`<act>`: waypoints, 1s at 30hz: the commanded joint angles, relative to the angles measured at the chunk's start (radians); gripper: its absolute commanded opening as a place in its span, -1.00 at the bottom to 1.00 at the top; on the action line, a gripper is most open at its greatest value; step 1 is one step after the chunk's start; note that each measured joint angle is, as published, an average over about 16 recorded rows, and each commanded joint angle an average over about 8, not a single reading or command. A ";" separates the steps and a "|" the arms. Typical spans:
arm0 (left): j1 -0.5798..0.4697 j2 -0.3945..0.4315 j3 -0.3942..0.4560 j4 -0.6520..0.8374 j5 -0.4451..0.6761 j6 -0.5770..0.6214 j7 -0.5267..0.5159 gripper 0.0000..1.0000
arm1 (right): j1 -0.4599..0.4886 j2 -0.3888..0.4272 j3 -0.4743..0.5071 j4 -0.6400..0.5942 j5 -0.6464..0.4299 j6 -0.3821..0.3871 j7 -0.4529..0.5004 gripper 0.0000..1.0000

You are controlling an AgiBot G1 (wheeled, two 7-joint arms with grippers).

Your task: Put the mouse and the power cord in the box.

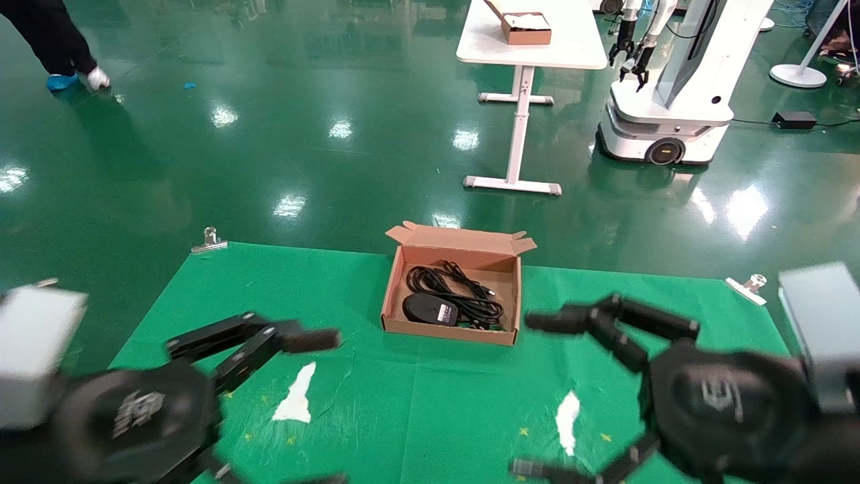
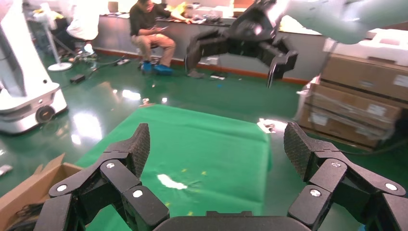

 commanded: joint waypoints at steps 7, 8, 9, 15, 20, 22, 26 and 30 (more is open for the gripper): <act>0.032 -0.038 -0.053 -0.033 -0.032 0.051 -0.009 1.00 | -0.048 0.017 0.006 0.075 0.028 -0.017 0.032 1.00; 0.032 -0.037 -0.052 -0.032 -0.031 0.050 -0.009 1.00 | -0.048 0.017 0.006 0.075 0.029 -0.016 0.031 1.00; 0.031 -0.036 -0.051 -0.032 -0.031 0.049 -0.009 1.00 | -0.047 0.016 0.006 0.073 0.028 -0.016 0.030 1.00; 0.028 -0.032 -0.044 -0.027 -0.027 0.042 -0.009 1.00 | -0.039 0.014 0.006 0.061 0.025 -0.013 0.027 1.00; 0.025 -0.029 -0.040 -0.025 -0.024 0.038 -0.009 1.00 | -0.035 0.012 0.005 0.054 0.021 -0.011 0.025 1.00; 0.025 -0.029 -0.039 -0.024 -0.024 0.037 -0.009 1.00 | -0.033 0.012 0.005 0.052 0.020 -0.011 0.024 1.00; 0.024 -0.027 -0.037 -0.023 -0.023 0.036 -0.008 1.00 | -0.031 0.011 0.004 0.049 0.019 -0.010 0.023 1.00; 0.023 -0.027 -0.036 -0.023 -0.022 0.034 -0.008 1.00 | -0.030 0.011 0.004 0.046 0.018 -0.010 0.023 1.00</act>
